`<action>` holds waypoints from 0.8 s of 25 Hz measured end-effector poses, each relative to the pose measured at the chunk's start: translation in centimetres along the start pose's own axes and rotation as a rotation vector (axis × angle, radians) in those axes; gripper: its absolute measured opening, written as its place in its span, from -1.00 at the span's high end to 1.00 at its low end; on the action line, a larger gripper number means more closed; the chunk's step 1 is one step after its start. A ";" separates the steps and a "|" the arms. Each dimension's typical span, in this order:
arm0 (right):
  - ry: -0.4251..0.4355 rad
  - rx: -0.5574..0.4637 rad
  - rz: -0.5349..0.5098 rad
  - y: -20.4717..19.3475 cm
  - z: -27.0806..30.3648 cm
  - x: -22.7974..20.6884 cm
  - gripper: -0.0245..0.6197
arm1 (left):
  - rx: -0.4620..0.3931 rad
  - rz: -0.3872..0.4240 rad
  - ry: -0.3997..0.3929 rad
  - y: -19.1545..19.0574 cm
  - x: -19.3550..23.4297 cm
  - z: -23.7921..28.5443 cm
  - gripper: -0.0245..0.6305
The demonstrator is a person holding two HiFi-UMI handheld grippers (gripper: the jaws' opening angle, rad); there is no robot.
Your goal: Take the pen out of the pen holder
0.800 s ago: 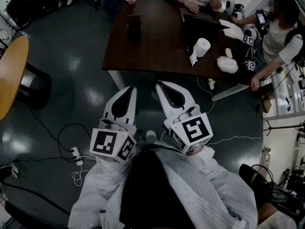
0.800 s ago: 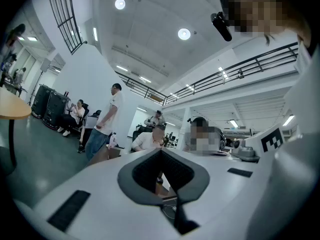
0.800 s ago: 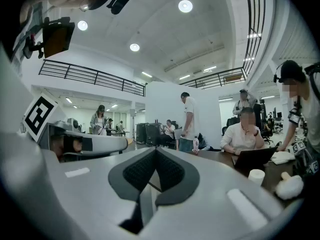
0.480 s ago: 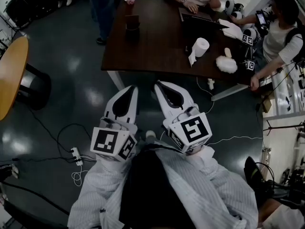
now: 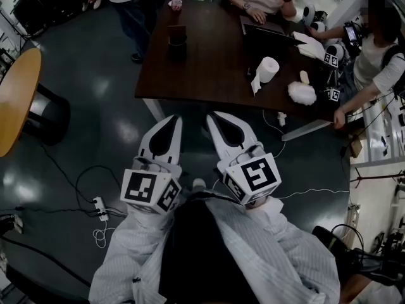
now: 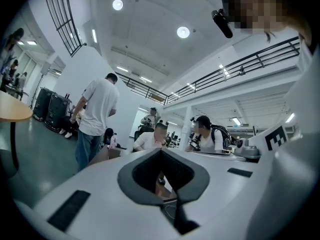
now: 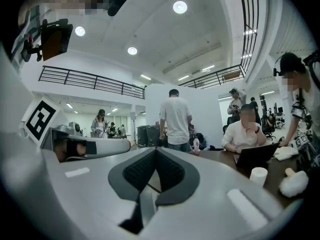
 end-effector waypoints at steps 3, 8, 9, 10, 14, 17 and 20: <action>0.014 -0.014 0.005 0.0 0.1 -0.6 0.92 | -0.010 0.011 0.012 0.0 -0.2 0.6 0.91; 0.042 -0.010 0.028 -0.4 1.0 -2.1 0.92 | -0.004 0.028 0.041 0.0 -0.1 1.8 0.91; 0.047 -0.003 0.038 -0.6 1.4 -2.4 0.92 | 0.000 0.028 0.050 0.0 0.1 2.1 0.91; 0.052 0.003 0.045 -0.7 1.8 -2.7 0.92 | 0.003 0.027 0.058 0.1 0.5 2.4 0.91; 0.056 0.022 0.048 -0.8 4.6 -3.9 0.92 | 0.017 0.017 0.065 0.3 2.6 4.6 0.91; 0.043 0.033 0.056 -0.9 7.9 -5.1 0.92 | 0.025 0.018 0.058 0.5 5.3 6.9 0.91; 0.015 0.034 0.060 -0.7 11.9 -6.3 0.92 | 0.035 0.022 0.040 1.2 8.8 9.7 0.91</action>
Point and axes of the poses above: the fingertips, and each gripper's own axes: z forward along the fingers, x to its left, y out of its top, the point moved 8 cm from there along -z, backward along the fingers, and after that the axes turned 5 degrees about x, right-handed, at the moved point
